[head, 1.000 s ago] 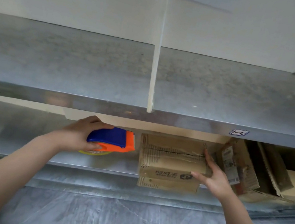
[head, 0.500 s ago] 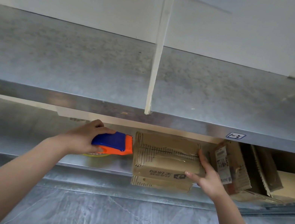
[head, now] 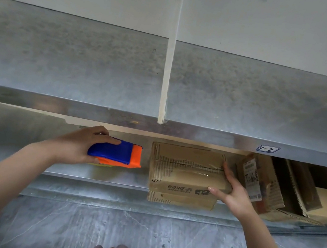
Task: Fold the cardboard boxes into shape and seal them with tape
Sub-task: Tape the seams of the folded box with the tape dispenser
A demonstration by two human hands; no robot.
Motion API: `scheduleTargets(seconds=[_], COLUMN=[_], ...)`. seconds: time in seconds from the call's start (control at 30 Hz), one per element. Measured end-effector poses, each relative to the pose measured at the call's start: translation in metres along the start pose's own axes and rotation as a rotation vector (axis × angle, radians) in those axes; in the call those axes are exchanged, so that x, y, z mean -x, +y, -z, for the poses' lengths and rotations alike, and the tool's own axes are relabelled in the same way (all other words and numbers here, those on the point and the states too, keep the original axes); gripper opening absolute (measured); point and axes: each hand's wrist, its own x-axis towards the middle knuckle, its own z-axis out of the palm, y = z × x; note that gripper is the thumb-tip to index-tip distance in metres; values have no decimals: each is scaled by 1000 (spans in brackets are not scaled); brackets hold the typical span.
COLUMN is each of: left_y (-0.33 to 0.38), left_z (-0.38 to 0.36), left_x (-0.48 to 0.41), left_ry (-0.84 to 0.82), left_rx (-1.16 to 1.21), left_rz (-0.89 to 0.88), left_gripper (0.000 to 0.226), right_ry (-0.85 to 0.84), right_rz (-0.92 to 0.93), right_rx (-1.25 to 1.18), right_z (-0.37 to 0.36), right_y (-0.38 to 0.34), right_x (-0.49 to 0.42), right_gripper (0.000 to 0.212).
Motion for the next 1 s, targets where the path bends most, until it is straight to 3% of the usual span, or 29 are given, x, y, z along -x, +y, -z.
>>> scheduleTargets(seconds=[0.33,0.67,1.0], left_y=[19,42,54], left_z=[-29,-30,-37], left_x=[-24,-37,-36], left_ry=[-44,-88,-61], left_rx=[-65,-174,-429], left_rz=[43,127,153], left_gripper=[64,71,69], right_ry=[27,31,32], right_rz=[-3,-4,-4], right_rx=[-20,-76,-96], right_z=[-3,-6,-7], right_y=[-1,7,3], right_x=[0,-4,-1], right_gripper=[112,107,107])
